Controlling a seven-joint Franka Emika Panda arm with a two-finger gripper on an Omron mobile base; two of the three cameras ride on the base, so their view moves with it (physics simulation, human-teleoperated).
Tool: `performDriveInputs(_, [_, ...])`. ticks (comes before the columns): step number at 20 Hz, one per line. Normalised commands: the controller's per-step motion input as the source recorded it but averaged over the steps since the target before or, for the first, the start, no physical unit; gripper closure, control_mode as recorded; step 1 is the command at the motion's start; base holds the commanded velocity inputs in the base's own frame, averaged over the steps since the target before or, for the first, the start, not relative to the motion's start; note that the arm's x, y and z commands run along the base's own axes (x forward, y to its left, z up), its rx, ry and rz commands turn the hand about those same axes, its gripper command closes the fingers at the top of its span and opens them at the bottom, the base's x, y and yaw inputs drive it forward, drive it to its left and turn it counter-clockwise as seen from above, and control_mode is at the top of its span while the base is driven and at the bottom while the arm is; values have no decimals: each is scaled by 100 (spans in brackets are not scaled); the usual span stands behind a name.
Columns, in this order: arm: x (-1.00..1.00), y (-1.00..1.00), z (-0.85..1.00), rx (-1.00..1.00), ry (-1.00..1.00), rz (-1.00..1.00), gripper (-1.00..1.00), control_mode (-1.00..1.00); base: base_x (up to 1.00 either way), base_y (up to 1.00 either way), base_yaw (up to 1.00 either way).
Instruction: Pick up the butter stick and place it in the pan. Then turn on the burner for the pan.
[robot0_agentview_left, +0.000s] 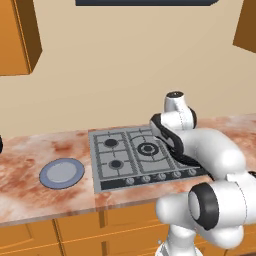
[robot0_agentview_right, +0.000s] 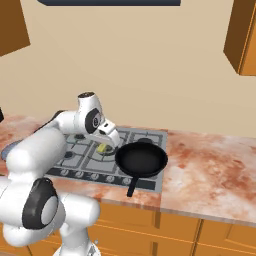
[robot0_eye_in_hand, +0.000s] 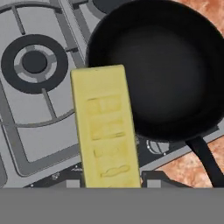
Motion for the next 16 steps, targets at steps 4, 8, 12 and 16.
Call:
performDriveInputs(4, [19, -98, 0, 7, 11, -7, 100, -100, 0, 0, 0])
performDriveInputs(8, [28, -90, -3, 7, 12, -6, 100, -100, 0, 0, 0])
performDriveInputs(12, [29, -74, -21, 6, 12, -3, 100, -100, 0, 0, 0])
performDriveInputs(16, [29, -36, -53, 6, 5, 0, 100, -100, 0, 0, 0])
